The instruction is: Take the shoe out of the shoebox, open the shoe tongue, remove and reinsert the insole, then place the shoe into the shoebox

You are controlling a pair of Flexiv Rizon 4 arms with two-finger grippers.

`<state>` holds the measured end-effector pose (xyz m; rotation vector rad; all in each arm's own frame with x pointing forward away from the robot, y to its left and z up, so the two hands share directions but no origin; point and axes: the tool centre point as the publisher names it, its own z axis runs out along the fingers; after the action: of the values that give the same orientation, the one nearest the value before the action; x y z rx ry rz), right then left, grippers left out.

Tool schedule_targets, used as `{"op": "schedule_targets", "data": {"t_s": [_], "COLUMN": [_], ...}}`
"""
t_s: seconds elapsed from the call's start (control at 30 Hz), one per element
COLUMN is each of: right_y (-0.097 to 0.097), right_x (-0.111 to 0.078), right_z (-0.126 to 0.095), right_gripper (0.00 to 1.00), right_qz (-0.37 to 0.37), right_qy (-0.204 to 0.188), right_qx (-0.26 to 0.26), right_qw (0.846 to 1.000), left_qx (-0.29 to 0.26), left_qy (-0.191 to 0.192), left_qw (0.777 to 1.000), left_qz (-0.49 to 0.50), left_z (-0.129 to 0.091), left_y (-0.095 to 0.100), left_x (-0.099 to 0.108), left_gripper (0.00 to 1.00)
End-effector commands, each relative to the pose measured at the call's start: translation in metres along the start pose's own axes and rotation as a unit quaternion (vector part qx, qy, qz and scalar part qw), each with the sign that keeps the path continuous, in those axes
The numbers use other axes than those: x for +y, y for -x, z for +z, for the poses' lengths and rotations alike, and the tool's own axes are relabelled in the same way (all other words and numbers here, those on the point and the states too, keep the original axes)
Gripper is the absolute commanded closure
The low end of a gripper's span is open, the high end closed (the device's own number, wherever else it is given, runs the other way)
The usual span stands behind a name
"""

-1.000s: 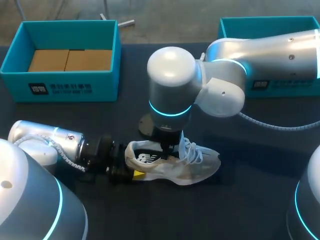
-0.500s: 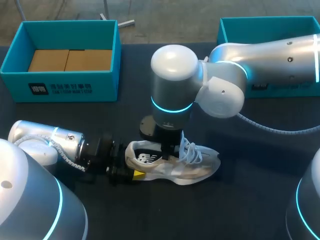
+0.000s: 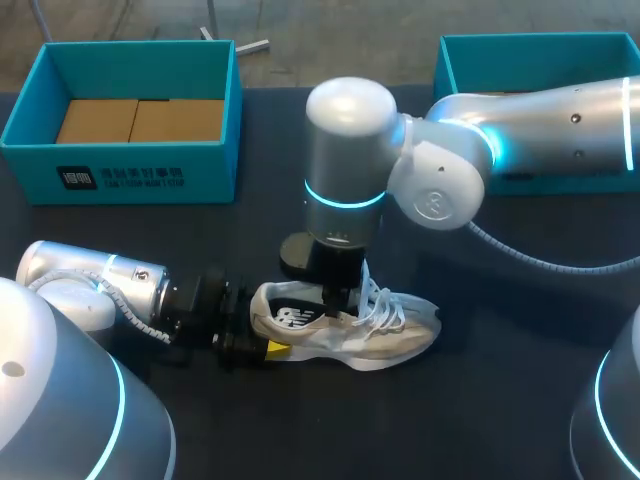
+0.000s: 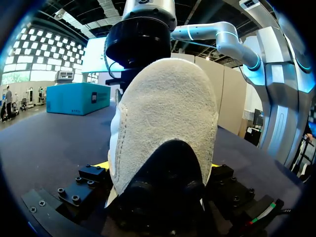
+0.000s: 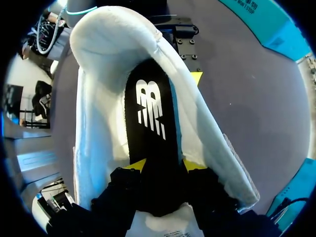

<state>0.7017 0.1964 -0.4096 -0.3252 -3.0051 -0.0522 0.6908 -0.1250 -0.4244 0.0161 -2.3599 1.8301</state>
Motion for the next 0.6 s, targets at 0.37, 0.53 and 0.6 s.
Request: {"op": "schedule_targets", "data": {"t_s": [0.37, 0.53, 0.6], "right_y": [-0.023, -0.027, -0.027], "right_x": [-0.001, -0.001, 0.000], "right_z": [0.003, 0.003, 0.005], "right_gripper": [0.64, 0.67, 0.72], "right_qz": [-0.005, -0.014, -0.017], "right_qy": [-0.009, -0.008, -0.008], "right_qx": [0.006, 0.016, 0.020], "right_qw": [1.000, 1.000, 1.000], "left_qx": [-0.001, -0.001, -0.001], "left_qy": [0.000, 0.000, 0.000], "left_qw": [1.000, 1.000, 1.000], "left_qz": [0.000, 0.000, 0.000], "left_z": [0.001, 0.001, 0.001], "left_y": [-0.001, -0.001, -0.001], "left_x": [0.003, 0.003, 0.003], "left_gripper": [1.00, 1.00, 1.00]}}
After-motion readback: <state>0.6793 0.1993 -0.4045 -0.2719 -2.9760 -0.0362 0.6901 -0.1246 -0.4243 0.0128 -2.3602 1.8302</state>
